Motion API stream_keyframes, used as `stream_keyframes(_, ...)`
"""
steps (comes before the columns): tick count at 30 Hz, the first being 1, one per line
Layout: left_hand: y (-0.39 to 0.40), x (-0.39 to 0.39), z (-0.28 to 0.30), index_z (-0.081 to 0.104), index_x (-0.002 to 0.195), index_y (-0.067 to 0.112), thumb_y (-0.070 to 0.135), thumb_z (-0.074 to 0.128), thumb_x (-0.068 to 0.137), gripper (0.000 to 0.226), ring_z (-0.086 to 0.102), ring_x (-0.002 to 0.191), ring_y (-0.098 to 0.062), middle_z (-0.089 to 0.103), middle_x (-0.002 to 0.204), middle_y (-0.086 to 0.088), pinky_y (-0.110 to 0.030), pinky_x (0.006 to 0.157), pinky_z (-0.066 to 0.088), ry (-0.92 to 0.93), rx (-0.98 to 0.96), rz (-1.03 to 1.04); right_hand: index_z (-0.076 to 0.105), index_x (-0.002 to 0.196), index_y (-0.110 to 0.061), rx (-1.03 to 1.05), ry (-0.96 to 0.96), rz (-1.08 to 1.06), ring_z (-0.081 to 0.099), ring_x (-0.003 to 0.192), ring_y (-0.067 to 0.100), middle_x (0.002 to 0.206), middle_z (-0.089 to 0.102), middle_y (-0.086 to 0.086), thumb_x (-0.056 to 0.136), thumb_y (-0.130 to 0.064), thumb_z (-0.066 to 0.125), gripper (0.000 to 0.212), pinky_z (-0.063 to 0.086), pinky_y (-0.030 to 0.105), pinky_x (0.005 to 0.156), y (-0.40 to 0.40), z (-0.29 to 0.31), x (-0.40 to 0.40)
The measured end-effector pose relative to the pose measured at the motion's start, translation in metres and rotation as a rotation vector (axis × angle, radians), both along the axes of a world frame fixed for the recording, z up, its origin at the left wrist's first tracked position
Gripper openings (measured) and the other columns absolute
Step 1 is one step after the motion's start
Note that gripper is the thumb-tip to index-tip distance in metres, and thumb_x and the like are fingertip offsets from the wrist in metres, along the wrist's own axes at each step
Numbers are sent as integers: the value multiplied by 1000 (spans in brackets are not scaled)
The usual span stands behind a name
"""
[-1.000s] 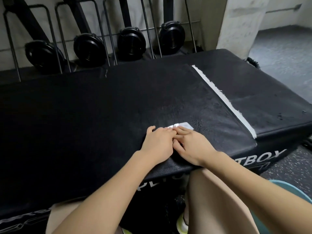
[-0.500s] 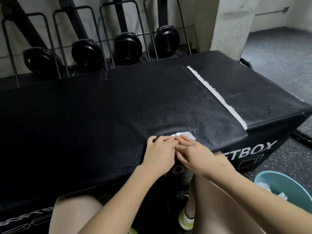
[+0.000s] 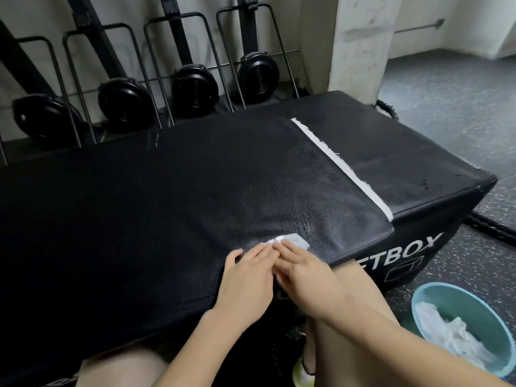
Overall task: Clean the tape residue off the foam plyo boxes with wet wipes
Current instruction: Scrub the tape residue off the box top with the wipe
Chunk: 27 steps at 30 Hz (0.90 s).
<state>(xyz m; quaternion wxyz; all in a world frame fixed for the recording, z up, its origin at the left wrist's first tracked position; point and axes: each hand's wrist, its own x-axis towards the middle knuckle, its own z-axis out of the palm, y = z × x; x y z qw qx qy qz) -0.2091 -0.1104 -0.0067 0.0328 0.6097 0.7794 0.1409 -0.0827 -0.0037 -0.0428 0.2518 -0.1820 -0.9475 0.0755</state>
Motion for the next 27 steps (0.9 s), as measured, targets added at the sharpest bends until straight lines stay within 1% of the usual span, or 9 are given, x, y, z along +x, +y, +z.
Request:
stream_keyframes(3, 18, -4, 4, 59, 128, 35, 17, 37, 99, 41, 35, 136, 5, 51, 143, 21, -25, 111, 14, -23, 38, 27, 72, 106, -14, -71, 14, 23, 58, 110, 19, 113, 64, -2, 101, -26, 53, 23, 47, 27, 99, 8, 8, -8)
stream_keyframes(6, 2, 2, 1, 65, 112, 35, 21, 38, 90, 38, 45, 127, 6, 59, 131, 24, -28, 104, 23, -42, 52, 16, 72, 103, -15, -56, 12, 50, 59, 112, 21, 115, 65, -1, 101, -26, 55, 20, 41, 23, 107, -9, 6, 6)
stream_keyframes(9, -26, 9, -8, 66, 109, 36, 23, 47, 85, 33, 49, 124, 7, 63, 125, 24, -32, 101, 28, -54, 103, -29, 73, 109, -19, -28, 24, 76, 60, 117, 16, 121, 66, -4, 101, -27, 55, 21, 37, 20, 111, -25, -1, 17)
stream_keyframes(12, -32, 7, -13, 68, 110, 33, 19, 58, 81, 34, 52, 123, 4, 65, 124, 21, -34, 100, 30, -8, 159, -25, 72, 106, -18, -45, 61, 118, 59, 111, 14, 115, 65, -6, 103, -23, 57, 17, 46, 24, 102, -21, -6, 7)
stream_keyframes(16, -21, 10, -17, 71, 108, 28, 20, 52, 82, 33, 59, 117, -6, 70, 118, 13, -36, 93, 34, 94, 191, -38, 74, 106, -14, -48, 35, 197, 59, 112, 18, 116, 66, -3, 104, -21, 57, 18, 48, 30, 98, -2, -12, 6)
stream_keyframes(20, 4, 37, -19, 70, 105, 27, 19, 61, 76, 31, 59, 107, -12, 70, 118, 9, -36, 86, 34, 89, 200, -56, 67, 124, -34, -10, -88, 138, 48, 129, 1, 134, 57, -20, 101, -35, 61, 24, 38, 8, 99, 20, 0, 44)
stream_keyframes(23, 25, 58, -19, 70, 99, 26, 20, 56, 79, 25, 59, 98, -13, 71, 111, 10, -36, 83, 33, 100, 224, -74, 66, 128, -35, -93, -107, 134, 41, 138, 3, 145, 49, -24, 103, -30, 58, 27, 48, 26, 101, 37, -4, 66)
stream_keyframes(26, 26, 58, -22, 68, 88, 28, 20, 57, 83, 14, 57, 87, -10, 70, 97, 14, -33, 82, 32, 111, 257, -50, 60, 129, -37, 29, -159, 73, 36, 141, 2, 150, 43, -24, 100, -22, 55, 33, 56, 36, 84, 35, -8, 68)
stream_keyframes(27, 20, 52, -23, 67, 86, 29, 21, 58, 84, 13, 56, 83, -9, 69, 93, 15, -32, 81, 32, 105, 267, -41, 62, 124, -32, 75, -133, 81, 40, 139, 5, 146, 49, -18, 99, -21, 52, 29, 56, 36, 86, 28, -9, 63)
